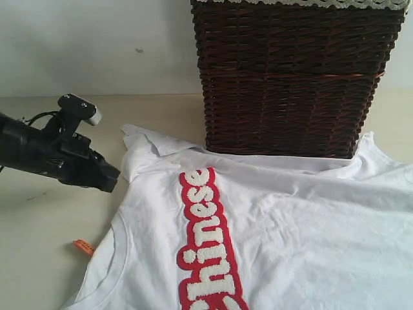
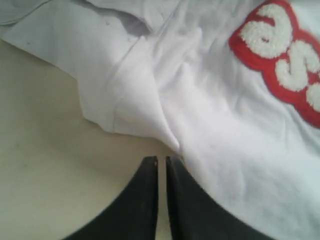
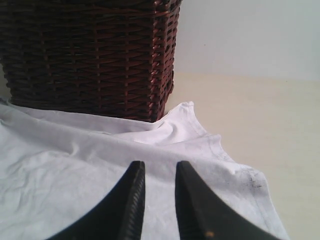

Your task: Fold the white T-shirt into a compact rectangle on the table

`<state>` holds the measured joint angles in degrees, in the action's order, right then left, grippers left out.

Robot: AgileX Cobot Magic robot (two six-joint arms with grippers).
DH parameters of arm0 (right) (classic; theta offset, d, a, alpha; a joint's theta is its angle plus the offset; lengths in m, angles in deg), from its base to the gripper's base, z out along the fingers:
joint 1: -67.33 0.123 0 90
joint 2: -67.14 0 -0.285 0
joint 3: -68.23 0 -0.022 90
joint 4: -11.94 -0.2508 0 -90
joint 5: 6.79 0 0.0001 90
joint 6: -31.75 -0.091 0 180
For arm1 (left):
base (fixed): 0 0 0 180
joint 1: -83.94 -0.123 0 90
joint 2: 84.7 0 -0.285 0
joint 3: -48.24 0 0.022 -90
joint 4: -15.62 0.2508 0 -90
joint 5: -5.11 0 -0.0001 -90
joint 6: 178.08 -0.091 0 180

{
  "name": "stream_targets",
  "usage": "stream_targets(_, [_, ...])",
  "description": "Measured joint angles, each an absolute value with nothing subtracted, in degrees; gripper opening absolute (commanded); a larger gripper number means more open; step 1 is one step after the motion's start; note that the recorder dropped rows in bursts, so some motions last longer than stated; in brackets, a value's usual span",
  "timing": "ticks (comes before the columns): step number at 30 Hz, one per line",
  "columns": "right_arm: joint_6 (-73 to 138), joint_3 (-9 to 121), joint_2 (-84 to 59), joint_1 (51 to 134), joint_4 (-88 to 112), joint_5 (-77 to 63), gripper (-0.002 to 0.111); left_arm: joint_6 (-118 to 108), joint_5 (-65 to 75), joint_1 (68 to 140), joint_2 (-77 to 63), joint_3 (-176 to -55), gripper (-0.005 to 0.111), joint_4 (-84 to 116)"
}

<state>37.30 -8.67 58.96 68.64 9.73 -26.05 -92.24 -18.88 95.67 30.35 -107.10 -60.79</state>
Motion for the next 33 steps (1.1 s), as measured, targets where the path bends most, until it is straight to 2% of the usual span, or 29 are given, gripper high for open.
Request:
stream_targets(3, [37.30, -8.67, 58.96, 68.64, 9.73, -26.05, 0.023, -92.51, -19.68, 95.67, 31.88, -107.32, 0.041, -67.27])
stream_targets(6, [37.30, -8.67, 58.96, 68.64, 9.73, -26.05, 0.023, -94.40, -19.68, 95.67, 33.42, -108.27, 0.046, -73.14])
stream_targets(9, [37.30, -8.67, 58.96, 68.64, 9.73, -26.05, 0.023, -95.71, -19.59, 96.05, 34.54, -108.85, 0.046, -74.78])
stream_targets(15, [37.30, -8.67, 58.96, 68.64, 9.73, -26.05, 0.023, -94.30, -19.94, 96.40, 35.00, -108.95, 0.046, -65.56])
stream_targets(22, [37.30, -8.67, 58.96, 68.64, 9.73, -26.05, 0.023, -88.73, -27.41, 96.63, 35.35, -108.99, 0.046, -60.98])
stream_targets(29, [37.30, -8.67, 58.96, 68.64, 9.73, -26.05, 0.023, -86.57, -25.03, 97.23, 35.83, -106.75, 0.045, -59.71])
stream_targets(31, [37.30, -8.67, 58.96, 68.64, 9.73, -26.05, 0.023, -86.47, -24.35, 97.62, 35.96, -106.26, 0.040, -59.49])
stream_targets(33, [37.30, -8.67, 58.96, 68.64, 9.73, -26.05, 0.023, -86.47, -24.22, 97.89, 35.96, -106.12, 0.030, -59.49])
